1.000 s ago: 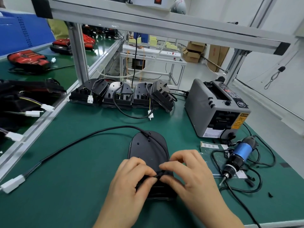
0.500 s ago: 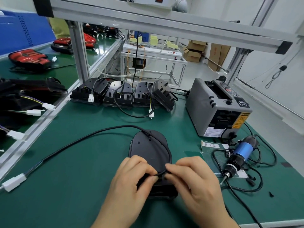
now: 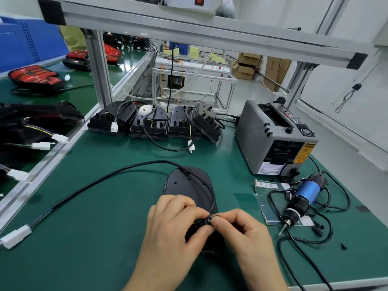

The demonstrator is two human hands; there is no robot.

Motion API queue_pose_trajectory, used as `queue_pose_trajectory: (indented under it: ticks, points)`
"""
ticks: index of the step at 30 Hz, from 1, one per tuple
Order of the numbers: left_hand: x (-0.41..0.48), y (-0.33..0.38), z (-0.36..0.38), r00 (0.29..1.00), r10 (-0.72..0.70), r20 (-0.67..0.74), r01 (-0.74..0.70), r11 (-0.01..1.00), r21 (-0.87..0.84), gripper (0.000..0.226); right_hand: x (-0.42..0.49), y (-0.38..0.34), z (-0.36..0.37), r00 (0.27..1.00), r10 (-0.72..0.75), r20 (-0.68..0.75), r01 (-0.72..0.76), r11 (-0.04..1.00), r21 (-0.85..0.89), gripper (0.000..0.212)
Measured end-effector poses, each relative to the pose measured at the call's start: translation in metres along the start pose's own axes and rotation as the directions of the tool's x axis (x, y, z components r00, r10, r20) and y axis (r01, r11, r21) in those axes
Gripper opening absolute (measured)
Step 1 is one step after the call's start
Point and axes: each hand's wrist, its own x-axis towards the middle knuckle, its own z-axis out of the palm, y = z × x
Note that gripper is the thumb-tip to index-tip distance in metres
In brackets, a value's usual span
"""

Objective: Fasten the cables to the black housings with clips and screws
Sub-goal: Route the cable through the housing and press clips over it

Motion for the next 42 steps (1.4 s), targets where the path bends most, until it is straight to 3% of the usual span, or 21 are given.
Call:
queue_pose_trajectory:
  ticks: [5,10,14,19,22,25,30,35,38,42]
  points:
    - [0.004,-0.003,-0.001,0.998,-0.033,0.044,0.038,0.993,-0.11,0.015,0.001,-0.004,-0.007,0.994,0.002,0.105,0.002,0.999,-0.037,0.011]
    - [0.007,-0.005,-0.005,0.989,-0.093,0.117,0.112,0.978,-0.175,0.024,0.003,-0.011,-0.016,0.979,-0.107,0.171,0.15,0.955,-0.256,0.025]
    - [0.006,-0.004,-0.006,0.987,-0.111,0.114,0.13,0.976,-0.175,0.026,0.005,-0.015,-0.016,0.969,-0.119,0.219,0.199,0.897,-0.394,0.027]
    - [0.001,-0.005,-0.003,0.986,-0.162,0.039,0.166,0.968,-0.189,0.023,0.005,-0.013,-0.015,0.972,-0.084,0.221,0.172,0.892,-0.418,0.025]
    - [-0.002,-0.005,-0.001,0.996,-0.006,-0.087,0.007,1.0,0.001,0.013,0.003,-0.008,-0.012,0.987,-0.065,0.146,0.116,0.923,-0.367,0.025]
    - [-0.007,-0.009,0.005,0.963,0.212,-0.169,-0.175,0.962,0.211,0.012,0.002,-0.003,-0.009,0.995,-0.029,0.097,0.061,0.936,-0.346,0.021]
    - [-0.011,-0.014,0.014,0.923,0.279,-0.265,-0.199,0.936,0.291,0.013,0.0,0.0,-0.003,0.991,-0.118,0.057,0.131,0.863,-0.488,0.014]
    - [-0.01,-0.013,0.018,0.948,0.179,-0.264,-0.154,0.982,0.112,0.011,0.003,-0.004,0.001,0.96,-0.265,0.09,0.263,0.747,-0.611,0.01]
    - [-0.013,-0.012,0.018,0.974,0.007,-0.227,-0.027,0.996,-0.084,0.007,0.007,-0.006,0.002,0.946,-0.295,0.133,0.307,0.687,-0.659,0.006]
    - [-0.014,-0.012,0.016,0.977,-0.121,-0.175,0.082,0.973,-0.216,0.013,0.01,-0.008,0.003,0.919,-0.36,0.158,0.363,0.624,-0.692,0.019]
